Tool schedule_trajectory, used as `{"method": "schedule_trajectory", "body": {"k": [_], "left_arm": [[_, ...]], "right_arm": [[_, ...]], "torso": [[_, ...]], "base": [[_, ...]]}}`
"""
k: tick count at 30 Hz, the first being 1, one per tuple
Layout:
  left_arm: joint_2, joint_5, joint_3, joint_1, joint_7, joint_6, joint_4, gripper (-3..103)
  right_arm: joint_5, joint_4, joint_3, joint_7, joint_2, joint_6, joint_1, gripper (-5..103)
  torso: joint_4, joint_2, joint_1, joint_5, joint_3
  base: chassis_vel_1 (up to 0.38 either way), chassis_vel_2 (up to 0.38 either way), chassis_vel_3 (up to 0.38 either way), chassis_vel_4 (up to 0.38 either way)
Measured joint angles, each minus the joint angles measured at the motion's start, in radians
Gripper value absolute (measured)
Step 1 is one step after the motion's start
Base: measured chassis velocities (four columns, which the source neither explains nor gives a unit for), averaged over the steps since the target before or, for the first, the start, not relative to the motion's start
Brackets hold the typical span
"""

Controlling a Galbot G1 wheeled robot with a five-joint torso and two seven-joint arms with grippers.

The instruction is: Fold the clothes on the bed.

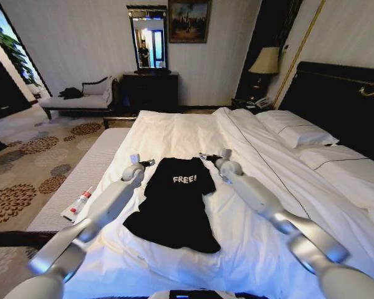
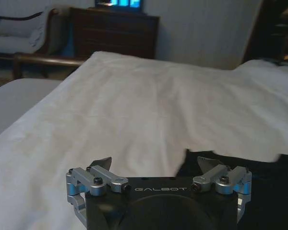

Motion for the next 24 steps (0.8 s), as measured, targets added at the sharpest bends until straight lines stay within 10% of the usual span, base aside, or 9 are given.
{"method": "schedule_trajectory", "body": {"k": [11, 24], "left_arm": [[0.222, 0.035, -0.204, 0.387, 0.022, -0.013, -0.308, 100], [0.253, 0.091, -0.447, 0.764, 0.068, -0.05, -0.544, 100]], "right_arm": [[0.023, 0.381, 0.271, 0.075, -0.135, -0.026, -0.388, 100], [-0.1, 0.654, 0.588, 0.067, -0.081, -0.029, -0.928, 100]], "torso": [[0.0017, 0.0, 0.0, -0.0002, 0.0], [0.0012, 0.0, 0.0, -0.0003, 0.0]], "base": [[0.0, 0.0, 0.0, 0.0], [0.0, 0.0, 0.0, 0.0]]}}
